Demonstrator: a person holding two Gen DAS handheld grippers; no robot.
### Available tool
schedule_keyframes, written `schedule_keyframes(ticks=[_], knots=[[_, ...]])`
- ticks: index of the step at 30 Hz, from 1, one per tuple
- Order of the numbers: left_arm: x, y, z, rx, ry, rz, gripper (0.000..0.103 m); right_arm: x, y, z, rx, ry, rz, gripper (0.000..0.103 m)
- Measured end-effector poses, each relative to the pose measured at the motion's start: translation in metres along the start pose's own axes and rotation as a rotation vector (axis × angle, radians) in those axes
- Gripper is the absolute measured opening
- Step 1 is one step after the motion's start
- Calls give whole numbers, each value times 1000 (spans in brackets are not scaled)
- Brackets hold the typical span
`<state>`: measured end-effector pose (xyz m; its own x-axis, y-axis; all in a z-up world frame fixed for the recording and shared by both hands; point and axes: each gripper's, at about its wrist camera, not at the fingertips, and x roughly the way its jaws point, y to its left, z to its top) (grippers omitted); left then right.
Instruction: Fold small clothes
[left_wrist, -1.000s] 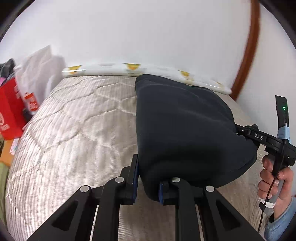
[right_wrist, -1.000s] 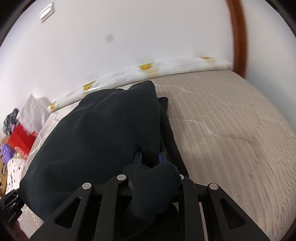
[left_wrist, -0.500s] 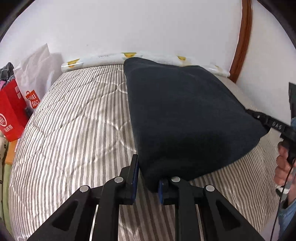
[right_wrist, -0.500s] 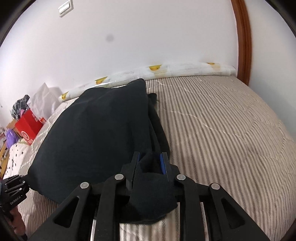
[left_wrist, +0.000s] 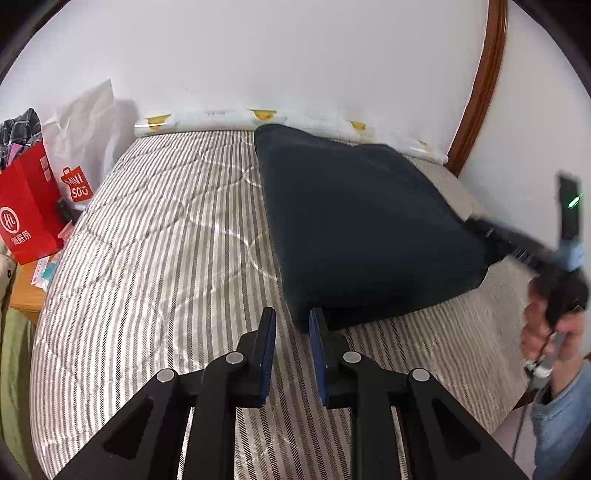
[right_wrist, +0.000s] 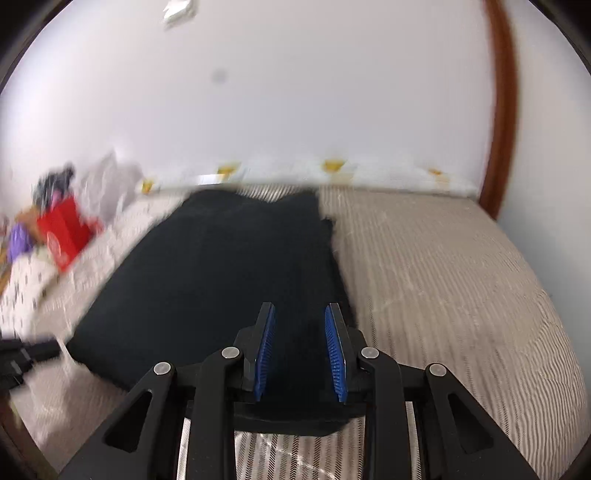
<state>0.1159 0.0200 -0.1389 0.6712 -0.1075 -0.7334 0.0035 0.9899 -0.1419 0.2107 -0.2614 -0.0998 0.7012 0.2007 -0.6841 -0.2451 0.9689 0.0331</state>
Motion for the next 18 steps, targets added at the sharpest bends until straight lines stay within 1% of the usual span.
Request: schedule_keyframes(ticks=[1,2,4,6,13,14,16,18], knots=[[-1,1,3,-7,-4,0,20,7,0,-5,-6,23,-35,26],[-2,1,4,-9,-7,-1,22,13,-1,-9,-4,40,-50,25],[-1,1,9,-14,-13,0,23,18,-7,-20,14,60,-38,24],[2,0,15,-13,-12,-3,23,14,-10,-23,17,54,-42,24],[18,-6,33,4,-12,-3,23,1,-16,-12,19,81,-26,25],[22,-6,35,5,-8,-1,23,-2,-18,-9,24,74,-35,28],[30,-5,37,8,5,1,23,-6,-24,-1,43,56,-36,29],[41,-4,35,5,25,1,27,-6,-32,10,66,53,-24,33]])
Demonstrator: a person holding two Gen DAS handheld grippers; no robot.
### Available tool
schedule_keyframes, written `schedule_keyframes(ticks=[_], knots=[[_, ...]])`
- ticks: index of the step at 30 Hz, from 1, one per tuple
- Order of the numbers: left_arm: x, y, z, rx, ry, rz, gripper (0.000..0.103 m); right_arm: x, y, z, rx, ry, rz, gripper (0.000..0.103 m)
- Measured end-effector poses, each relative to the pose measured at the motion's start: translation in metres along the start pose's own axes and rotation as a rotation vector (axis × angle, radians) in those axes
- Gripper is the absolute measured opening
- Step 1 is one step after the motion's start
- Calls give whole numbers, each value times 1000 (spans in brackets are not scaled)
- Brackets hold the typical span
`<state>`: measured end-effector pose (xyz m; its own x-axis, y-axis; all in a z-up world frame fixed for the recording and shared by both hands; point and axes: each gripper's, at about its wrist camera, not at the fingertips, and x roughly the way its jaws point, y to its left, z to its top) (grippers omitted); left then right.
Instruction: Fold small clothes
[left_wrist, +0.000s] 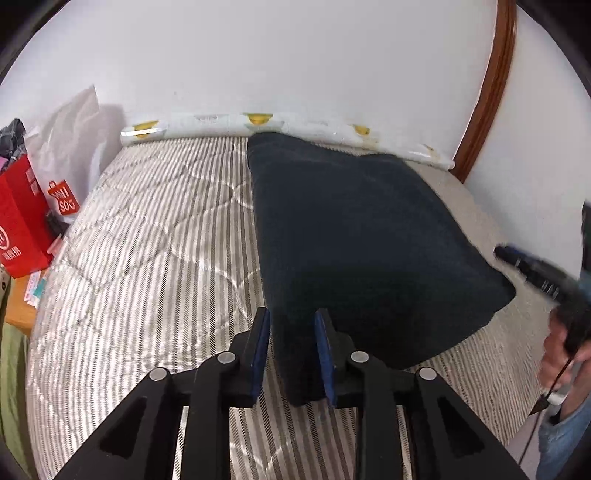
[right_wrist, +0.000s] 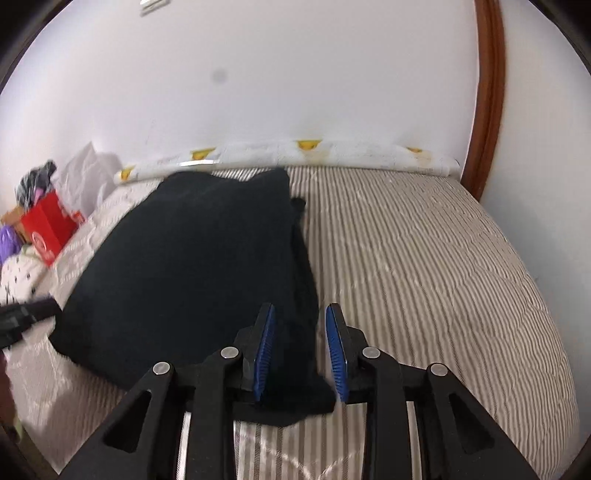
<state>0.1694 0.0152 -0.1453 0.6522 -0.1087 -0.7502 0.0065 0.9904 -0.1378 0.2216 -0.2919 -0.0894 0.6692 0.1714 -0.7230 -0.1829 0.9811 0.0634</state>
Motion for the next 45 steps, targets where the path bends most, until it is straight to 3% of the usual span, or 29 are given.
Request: schedule_keyframes(ticks=[2,4,10,18,19,22,27,31,37,39,40,41,45], knots=[[10,0,-3,16,17,2,37,4,-2,12,6,6,14,42],[14,1,-4,29,21,-6,37,14,-2,26,-1,12,22,45],[7,15,16,-10,-8,-48,37,57,-5,60,27,91,121,47],[30,17,31,-27,4,-81,37,109,-5,68,79,187,221,47],[33,17,32,-31,3,-85,37,113,-4,69,83,204,234,44],[36,17,33,-34,6,-92,37,118,0,70,69,221,290,8],[36,15,33,-20,14,-99,38,84,-6,78,8,88,253,5],[35,8,30,8,11,-93,40,98,0,79,-27,145,137,5],[24,9,20,21,15,-92,40,74,-7,76,23,112,92,13],[20,10,15,23,13,-92,41,55,-9,67,8,86,62,21],[18,11,13,19,11,-93,42,50,-9,63,-6,88,56,34],[16,12,11,12,11,-98,42,45,-8,57,-18,95,66,46],[10,13,3,-6,12,-116,43,37,-12,29,19,135,157,48]])
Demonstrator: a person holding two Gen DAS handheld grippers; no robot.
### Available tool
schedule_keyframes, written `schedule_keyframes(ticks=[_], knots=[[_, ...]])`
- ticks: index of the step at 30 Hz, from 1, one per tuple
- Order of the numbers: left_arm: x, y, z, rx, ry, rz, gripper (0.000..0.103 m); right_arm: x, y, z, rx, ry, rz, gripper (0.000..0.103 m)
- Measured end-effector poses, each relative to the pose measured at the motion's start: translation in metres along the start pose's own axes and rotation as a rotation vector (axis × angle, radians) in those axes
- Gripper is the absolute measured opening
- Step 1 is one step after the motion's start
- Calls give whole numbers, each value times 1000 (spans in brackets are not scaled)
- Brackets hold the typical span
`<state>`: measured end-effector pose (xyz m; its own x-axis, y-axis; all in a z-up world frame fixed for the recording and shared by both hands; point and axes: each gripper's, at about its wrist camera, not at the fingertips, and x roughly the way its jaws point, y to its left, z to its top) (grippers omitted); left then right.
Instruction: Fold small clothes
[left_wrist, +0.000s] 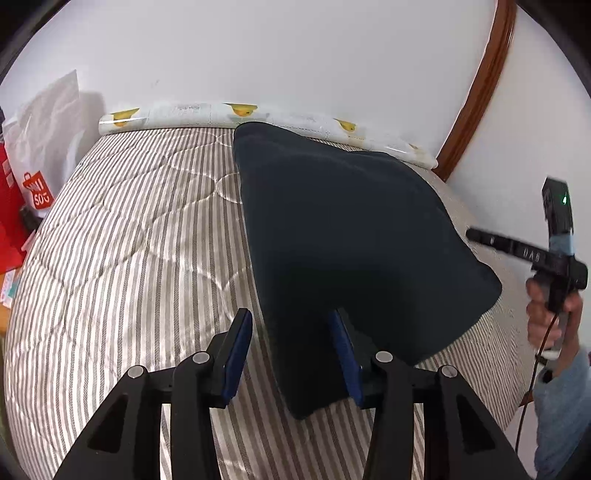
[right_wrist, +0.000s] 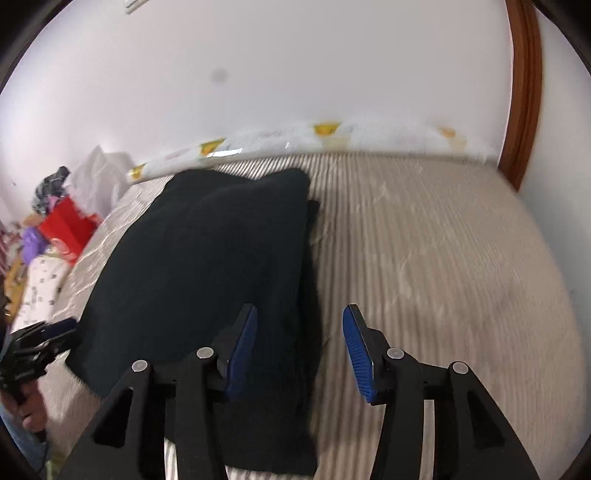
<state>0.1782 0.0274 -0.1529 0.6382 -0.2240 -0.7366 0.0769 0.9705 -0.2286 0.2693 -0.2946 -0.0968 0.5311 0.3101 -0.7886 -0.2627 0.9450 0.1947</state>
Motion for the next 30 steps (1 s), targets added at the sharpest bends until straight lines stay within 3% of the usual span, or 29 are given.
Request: schedule_keyframes(ticks=[4,7,8,10,12,16,21,25,30], knots=[[-3,-1,-5,-12,14,-16,45,11,-6,-13,66,50,85,47],[-4,-3,-9,-8,23,-20,45,17,-9,-19,95,59,116,5],[-5,-4,-11,-3,24,-14,46,11,-8,-20,83,33,121,4],[-5,-5,-12,1,28,-8,46,-14,-6,-26,33,-100,98,3],[-7,-5,-14,-3,28,-8,46,-25,-5,-31,16,-144,98,2],[-8,-6,-15,3,24,7,47,-14,0,-35,30,-97,21,3],[-12,-12,-16,20,5,68,47,-37,26,-41,-51,-154,-160,6],[-12,-17,-19,30,-2,99,47,-39,37,-60,-101,-131,-177,6],[-14,-18,-23,16,2,122,48,-28,25,-85,-95,-58,-263,7]])
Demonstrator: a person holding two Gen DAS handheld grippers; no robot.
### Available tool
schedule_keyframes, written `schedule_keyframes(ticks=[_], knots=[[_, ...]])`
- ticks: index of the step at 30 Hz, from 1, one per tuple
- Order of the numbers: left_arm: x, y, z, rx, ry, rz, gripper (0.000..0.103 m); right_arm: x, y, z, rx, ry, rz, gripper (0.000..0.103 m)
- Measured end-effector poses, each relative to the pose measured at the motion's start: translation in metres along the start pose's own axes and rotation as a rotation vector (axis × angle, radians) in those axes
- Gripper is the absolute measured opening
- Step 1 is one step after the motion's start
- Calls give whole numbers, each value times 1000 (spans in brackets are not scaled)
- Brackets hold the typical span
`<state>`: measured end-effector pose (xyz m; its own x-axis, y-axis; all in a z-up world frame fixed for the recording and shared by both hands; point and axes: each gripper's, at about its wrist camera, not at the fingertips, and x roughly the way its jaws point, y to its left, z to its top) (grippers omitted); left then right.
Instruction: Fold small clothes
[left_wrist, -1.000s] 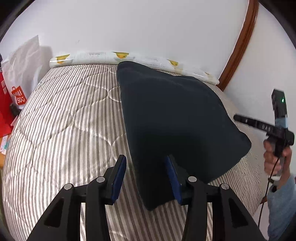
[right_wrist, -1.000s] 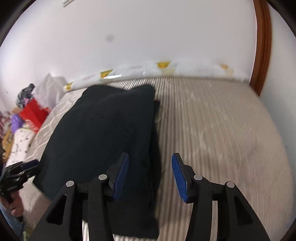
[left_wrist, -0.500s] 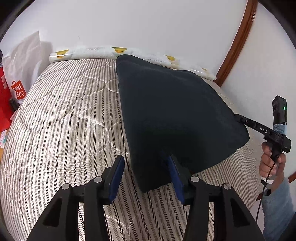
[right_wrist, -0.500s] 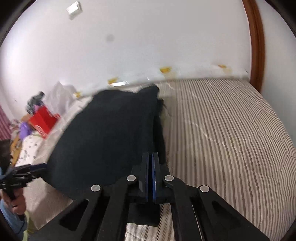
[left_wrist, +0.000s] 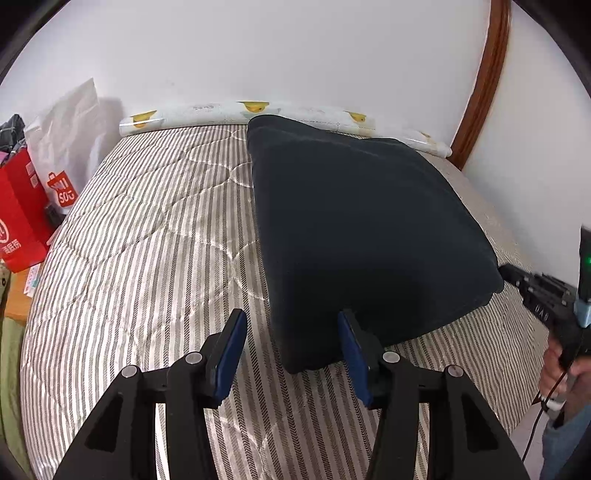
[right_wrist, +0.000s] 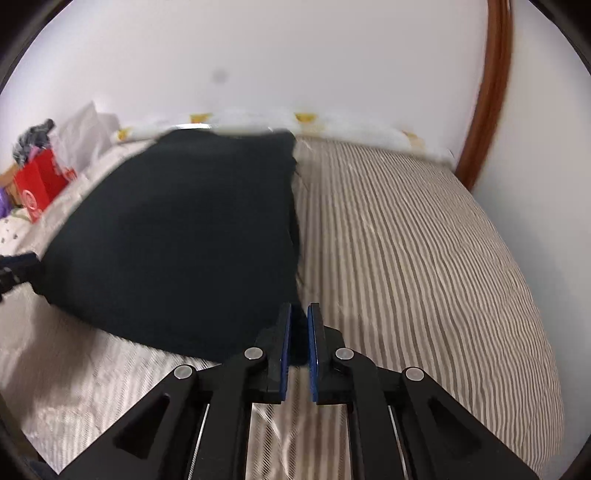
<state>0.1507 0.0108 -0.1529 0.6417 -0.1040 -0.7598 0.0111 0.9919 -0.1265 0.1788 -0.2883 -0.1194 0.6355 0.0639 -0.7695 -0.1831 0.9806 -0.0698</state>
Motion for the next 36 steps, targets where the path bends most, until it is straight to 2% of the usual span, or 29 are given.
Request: schedule_keyframes(ticks=[3,6,9,12,14,16,18,19,24,26,27,29,32,34,36], knots=[[-5,-3,-1,-3,-10,16,48,-6,-3,0,8,20,-30,7],[-8,-6,2,0,-18,25,48,-23,-11,8,79,-21,-6,15],[-11,-6,9,-26,-11,15,48,-36,-14,18,138,-72,28,28],[-20,-7,14,-48,-16,-3,48,-42,-3,25,123,-57,25,31],[-29,-10,15,-47,-26,11,48,-45,3,30,121,-47,17,40],[-40,-13,15,-46,-35,27,48,-49,4,33,149,-22,44,43],[-56,-15,12,-55,-57,24,52,-56,4,34,192,-3,88,43],[-65,-17,10,-62,-70,24,57,-62,5,34,203,4,102,44],[-107,-29,-1,-56,-129,33,67,-108,17,31,190,2,104,50],[-126,-35,-9,-52,-153,41,76,-127,19,29,193,-21,86,65],[-133,-38,-11,-50,-158,45,79,-137,20,27,196,-31,63,70],[-148,-43,-17,-45,-167,51,83,-160,19,19,195,-63,30,87],[-170,-49,-28,-37,-164,34,92,-185,17,4,194,-112,36,100],[-181,-51,-34,-35,-180,58,92,-200,18,-8,207,-132,37,103],[-189,-54,-39,-26,-186,72,93,-206,20,-14,180,-116,7,103]])
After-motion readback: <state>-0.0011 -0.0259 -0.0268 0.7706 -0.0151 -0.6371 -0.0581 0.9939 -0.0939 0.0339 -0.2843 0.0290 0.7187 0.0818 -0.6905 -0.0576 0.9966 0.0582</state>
